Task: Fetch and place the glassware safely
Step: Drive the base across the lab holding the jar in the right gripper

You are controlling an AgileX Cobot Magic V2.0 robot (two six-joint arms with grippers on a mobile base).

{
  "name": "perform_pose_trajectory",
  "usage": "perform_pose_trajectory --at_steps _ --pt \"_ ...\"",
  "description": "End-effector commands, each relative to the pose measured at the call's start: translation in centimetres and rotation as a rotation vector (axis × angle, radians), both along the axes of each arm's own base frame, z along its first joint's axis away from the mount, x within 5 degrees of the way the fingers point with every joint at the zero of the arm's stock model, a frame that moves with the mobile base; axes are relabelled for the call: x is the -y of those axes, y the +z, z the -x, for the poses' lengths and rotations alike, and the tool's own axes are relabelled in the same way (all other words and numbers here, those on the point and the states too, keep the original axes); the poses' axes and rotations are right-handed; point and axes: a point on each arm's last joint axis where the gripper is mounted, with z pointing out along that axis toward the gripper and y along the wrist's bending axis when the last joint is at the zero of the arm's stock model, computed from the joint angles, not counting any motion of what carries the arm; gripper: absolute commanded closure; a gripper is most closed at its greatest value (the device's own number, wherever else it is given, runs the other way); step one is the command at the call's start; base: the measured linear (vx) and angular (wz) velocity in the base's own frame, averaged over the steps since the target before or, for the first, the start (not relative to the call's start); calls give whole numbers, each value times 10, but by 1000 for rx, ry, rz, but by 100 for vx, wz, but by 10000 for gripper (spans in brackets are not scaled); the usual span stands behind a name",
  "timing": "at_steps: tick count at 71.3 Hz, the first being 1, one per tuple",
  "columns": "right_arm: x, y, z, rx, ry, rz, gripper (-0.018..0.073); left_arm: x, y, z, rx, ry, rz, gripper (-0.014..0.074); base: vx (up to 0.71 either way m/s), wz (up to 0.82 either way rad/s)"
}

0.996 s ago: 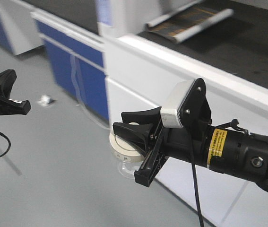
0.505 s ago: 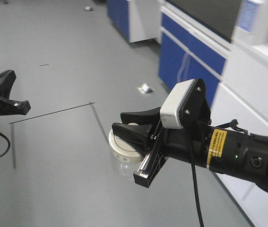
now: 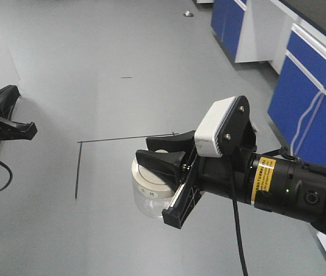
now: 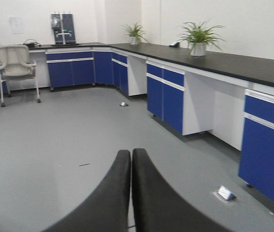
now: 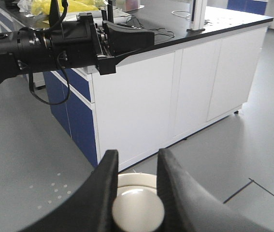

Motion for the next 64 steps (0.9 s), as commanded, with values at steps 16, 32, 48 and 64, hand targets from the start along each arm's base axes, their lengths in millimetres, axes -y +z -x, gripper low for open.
perform_pose_trajectory --at_steps 16,32,48,64 --pt "0 25 5 61 28 -102 559 0 21 2 120 -5 29 594 37 15" --pt "0 25 5 61 28 -102 559 0 21 2 120 -5 29 594 49 4" --pt "0 25 5 61 28 -102 559 0 21 2 120 -5 29 594 57 10" --pt "0 25 5 61 28 -102 559 0 21 2 120 -5 29 594 59 7"
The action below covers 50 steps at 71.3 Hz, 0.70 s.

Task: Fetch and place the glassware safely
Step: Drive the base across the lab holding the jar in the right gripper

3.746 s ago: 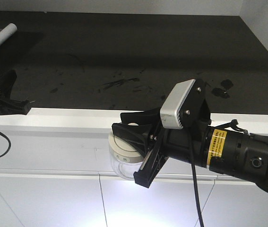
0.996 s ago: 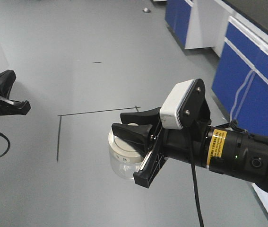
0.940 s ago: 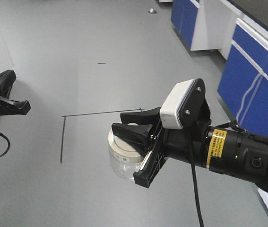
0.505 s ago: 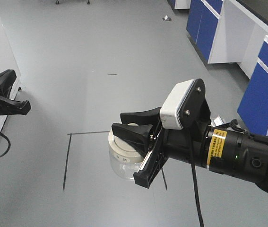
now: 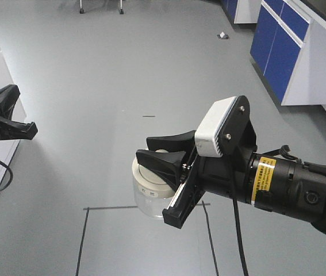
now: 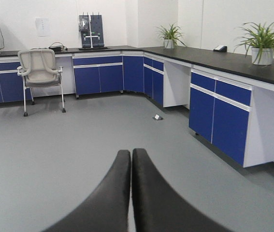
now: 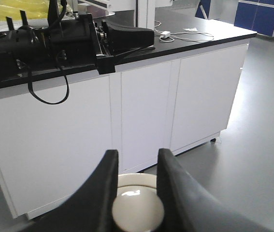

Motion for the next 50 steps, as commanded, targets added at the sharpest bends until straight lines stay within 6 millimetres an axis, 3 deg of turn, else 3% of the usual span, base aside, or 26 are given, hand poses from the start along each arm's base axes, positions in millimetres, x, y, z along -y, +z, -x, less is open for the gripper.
perform_pose_trajectory --at_steps 1,50 --pt "0 25 5 60 27 -103 559 0 20 2 117 -5 29 594 58 5" --pt "0 25 5 60 27 -103 559 0 20 2 117 -6 29 594 58 7"
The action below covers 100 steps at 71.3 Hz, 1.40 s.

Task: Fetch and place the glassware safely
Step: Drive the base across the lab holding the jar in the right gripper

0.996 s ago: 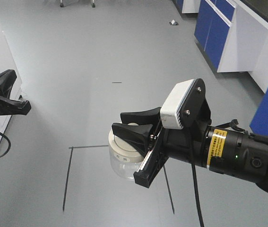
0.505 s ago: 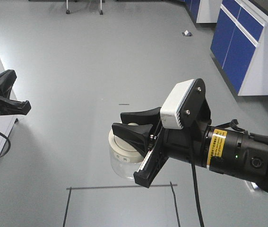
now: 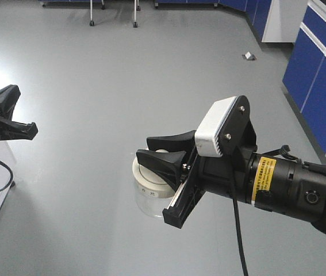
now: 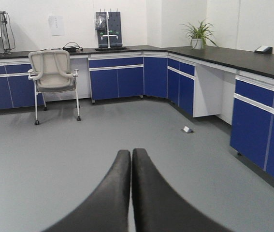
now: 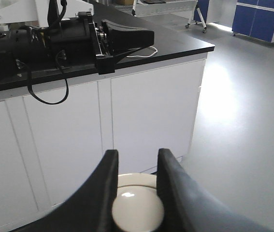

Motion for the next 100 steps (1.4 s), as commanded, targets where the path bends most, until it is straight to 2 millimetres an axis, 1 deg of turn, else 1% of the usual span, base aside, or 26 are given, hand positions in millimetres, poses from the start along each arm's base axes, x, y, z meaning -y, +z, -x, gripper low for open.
perform_pose_trajectory --at_steps 1,100 --pt "0 25 5 60 28 -104 559 0 20 2 117 -6 29 594 61 8" --pt "0 25 5 59 24 -101 559 0 20 2 117 -5 29 594 68 1"
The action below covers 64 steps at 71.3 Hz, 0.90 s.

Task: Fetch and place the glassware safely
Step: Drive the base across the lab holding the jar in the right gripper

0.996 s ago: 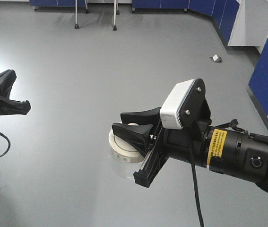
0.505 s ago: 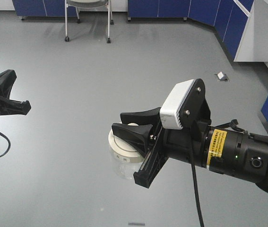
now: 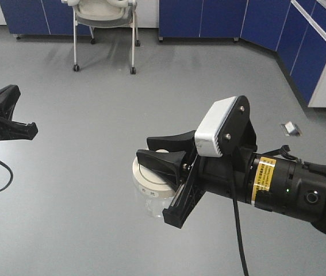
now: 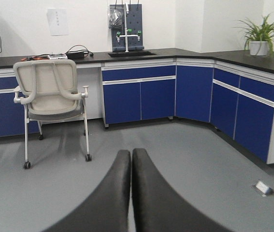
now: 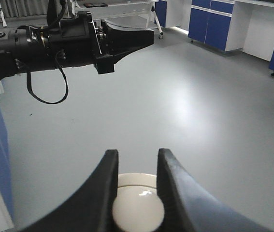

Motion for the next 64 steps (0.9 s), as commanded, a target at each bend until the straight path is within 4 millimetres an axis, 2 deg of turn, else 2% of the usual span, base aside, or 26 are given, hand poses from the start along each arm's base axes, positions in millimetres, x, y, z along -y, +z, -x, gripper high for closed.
perform_pose_trajectory --at_steps 1,64 --pt "0 25 5 59 25 -101 559 0 20 2 117 -5 29 594 72 1" --pt "0 23 4 55 25 -97 559 0 20 2 114 -5 29 594 71 0"
